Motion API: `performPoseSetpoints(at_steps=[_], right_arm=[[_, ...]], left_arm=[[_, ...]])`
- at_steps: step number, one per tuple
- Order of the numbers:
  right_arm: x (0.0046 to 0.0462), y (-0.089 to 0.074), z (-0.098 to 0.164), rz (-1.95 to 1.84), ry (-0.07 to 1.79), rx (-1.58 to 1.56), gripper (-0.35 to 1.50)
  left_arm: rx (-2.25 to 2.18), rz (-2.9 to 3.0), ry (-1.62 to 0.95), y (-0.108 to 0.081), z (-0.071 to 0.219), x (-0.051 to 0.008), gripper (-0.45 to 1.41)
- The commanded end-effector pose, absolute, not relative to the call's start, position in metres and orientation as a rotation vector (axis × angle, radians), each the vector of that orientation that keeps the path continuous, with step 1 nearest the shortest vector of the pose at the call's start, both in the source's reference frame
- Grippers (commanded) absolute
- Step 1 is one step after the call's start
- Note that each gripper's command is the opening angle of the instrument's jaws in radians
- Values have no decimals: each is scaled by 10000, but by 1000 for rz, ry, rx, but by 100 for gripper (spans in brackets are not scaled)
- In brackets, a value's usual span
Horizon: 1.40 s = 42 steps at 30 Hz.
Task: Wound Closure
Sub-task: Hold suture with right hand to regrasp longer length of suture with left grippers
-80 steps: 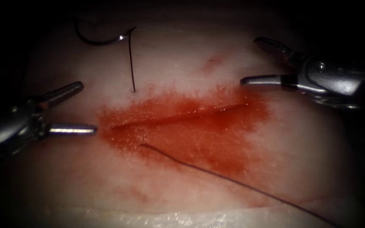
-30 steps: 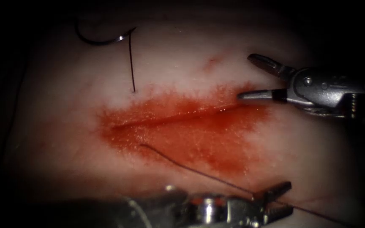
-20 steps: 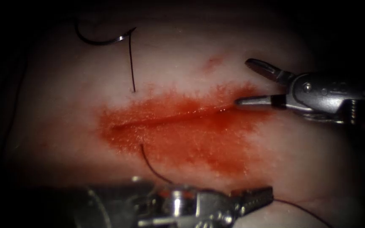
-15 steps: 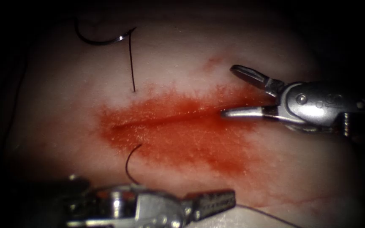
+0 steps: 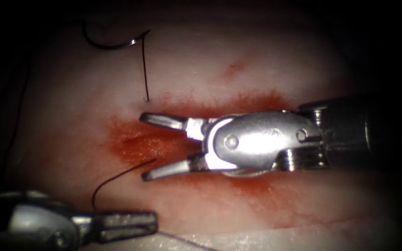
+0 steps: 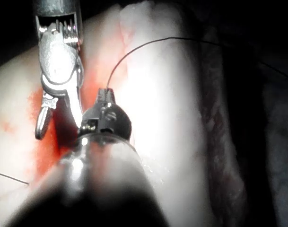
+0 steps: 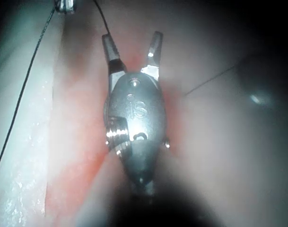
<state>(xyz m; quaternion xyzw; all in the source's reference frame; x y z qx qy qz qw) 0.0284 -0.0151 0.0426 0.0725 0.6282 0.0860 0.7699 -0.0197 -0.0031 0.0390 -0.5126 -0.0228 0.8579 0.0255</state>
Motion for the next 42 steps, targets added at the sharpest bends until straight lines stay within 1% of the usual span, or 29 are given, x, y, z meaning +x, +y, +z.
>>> performPoseSetpoints(at_steps=[1, 16, 19, 21, 22, 24, 26, 31, 37, 38, 39, 40, 41, 42], right_arm=[[300, -156, 429, 171, 1362, 166, 130], [320, -176, 434, 129, 1364, 171, 126], [327, -177, 435, 123, 1362, 164, 121], [331, -176, 435, 121, 1373, 164, 103], [332, -175, 435, 120, 1378, 165, 86], [334, -174, 434, 104, 1391, 168, 42], [335, -175, 434, 84, 1411, 182, -35], [330, -171, 435, 26, 1434, 222, -35], [303, -159, 439, 45, 1404, 204, -35], [295, -156, 440, 63, 1397, 195, -35], [295, -156, 440, 63, 1397, 195, -35], [291, -155, 441, 68, 1397, 189, -35], [289, -154, 441, 72, 1396, 185, -35], [285, -153, 442, 80, 1398, 185, -35]], left_arm=[[-1588, 2654, -60, -32, 397, -205, -45], [-1585, 2662, -56, -27, 396, -213, -45], [-1584, 2662, -55, -27, 396, -214, -45], [-1582, 2664, -58, -28, 396, -214, -45], [-1582, 2665, -58, -28, 396, -214, -45], [-1583, 2665, -58, -28, 396, -214, -45], [-1583, 2665, -58, -28, 396, -214, -45], [-1586, 2665, -60, -29, 395, -212, -45], [-1602, 2667, -65, -28, 399, -198, -45], [-1597, 2668, -55, -26, 402, -193, -11], [-1597, 2668, -55, -26, 402, -193, -11], [-1591, 2670, -52, -25, 404, -191, 11], [-1587, 2675, -40, -23, 405, -190, 21], [-1577, 2677, -31, -22, 407, -189, 22]])
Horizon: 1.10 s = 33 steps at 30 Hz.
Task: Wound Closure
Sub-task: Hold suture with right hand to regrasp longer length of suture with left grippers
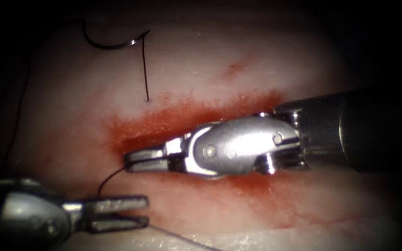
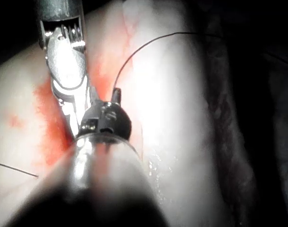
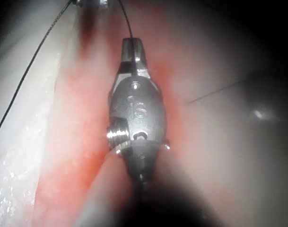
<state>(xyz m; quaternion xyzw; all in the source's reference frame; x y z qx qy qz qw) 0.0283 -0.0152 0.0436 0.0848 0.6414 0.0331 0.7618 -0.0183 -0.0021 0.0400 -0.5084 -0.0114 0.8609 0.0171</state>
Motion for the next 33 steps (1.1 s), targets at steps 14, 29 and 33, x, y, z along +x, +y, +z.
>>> performPoseSetpoints(at_steps=[14, 29, 33], right_arm=[[269, -118, 465, 156, 1326, 139, -35], [276, -98, 503, 231, 1256, 146, -35], [277, -95, 506, 248, 1249, 154, -35]], left_arm=[[-1493, 2603, 55, -16, 429, -190, 7], [-1312, 2737, 489, -41, 406, -262, 58], [-1266, 2808, 643, -42, 405, -279, 32]])
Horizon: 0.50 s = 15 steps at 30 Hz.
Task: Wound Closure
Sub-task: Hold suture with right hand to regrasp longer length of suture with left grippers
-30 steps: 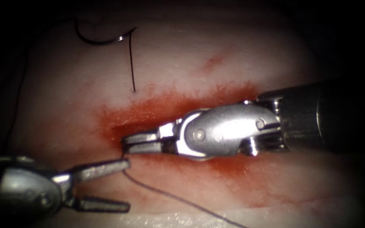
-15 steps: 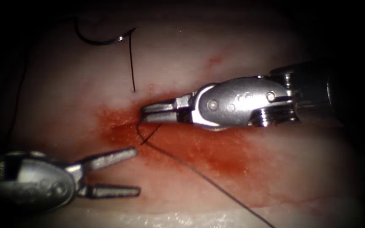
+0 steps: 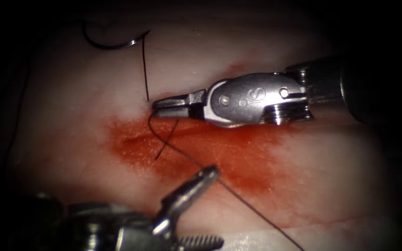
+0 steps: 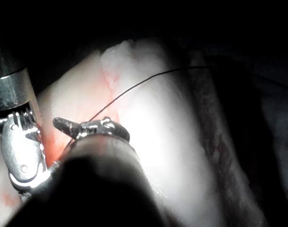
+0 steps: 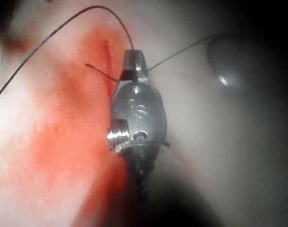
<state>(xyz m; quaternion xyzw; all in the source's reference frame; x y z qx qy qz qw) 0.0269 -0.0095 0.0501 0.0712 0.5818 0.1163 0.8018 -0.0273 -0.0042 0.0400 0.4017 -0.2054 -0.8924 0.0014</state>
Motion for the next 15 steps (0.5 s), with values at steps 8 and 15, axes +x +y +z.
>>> performPoseSetpoints(at_steps=[8, 15], right_arm=[[279, -95, 505, 256, 1249, 158, -35], [279, -95, 505, 262, 1246, 160, -35]], left_arm=[[1092, -2709, -735, -41, 431, -298, 14], [1067, -2671, -701, -49, 453, -311, 14]])
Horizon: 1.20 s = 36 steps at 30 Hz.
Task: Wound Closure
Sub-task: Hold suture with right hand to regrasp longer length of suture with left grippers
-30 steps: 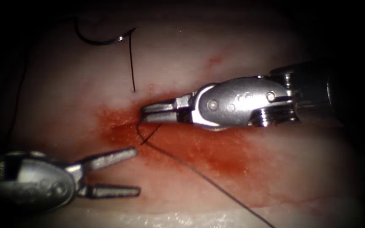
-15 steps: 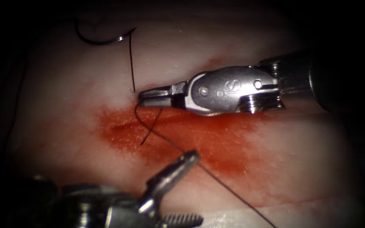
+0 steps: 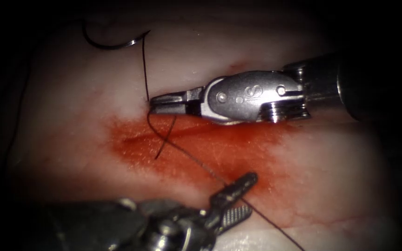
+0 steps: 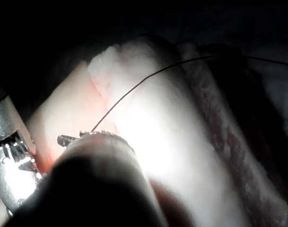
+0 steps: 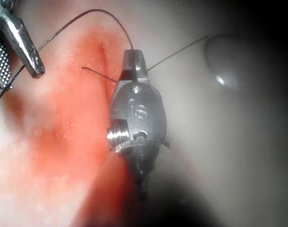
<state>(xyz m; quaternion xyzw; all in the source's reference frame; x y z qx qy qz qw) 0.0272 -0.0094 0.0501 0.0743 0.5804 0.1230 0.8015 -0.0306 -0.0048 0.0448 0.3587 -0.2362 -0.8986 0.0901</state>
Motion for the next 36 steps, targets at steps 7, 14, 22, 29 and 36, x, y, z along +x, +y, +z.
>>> performPoseSetpoints(at_steps=[7, 14, 22, 29, 36], right_arm=[[278, -93, 504, 265, 1246, 161, -35], [279, -92, 504, 266, 1246, 161, -35], [278, -92, 504, 269, 1243, 167, -35], [268, -98, 501, 290, 1272, 177, -35], [257, -118, 489, 310, 1294, 208, -35]], left_arm=[[1054, -2661, -679, -55, 464, -317, 12], [1081, -2634, -655, -58, 475, -336, 7], [1101, -2642, -574, -61, 471, -324, -45], [1102, -2718, -563, -59, 448, -242, -45], [1016, -2783, -604, -50, 434, -156, -45]])
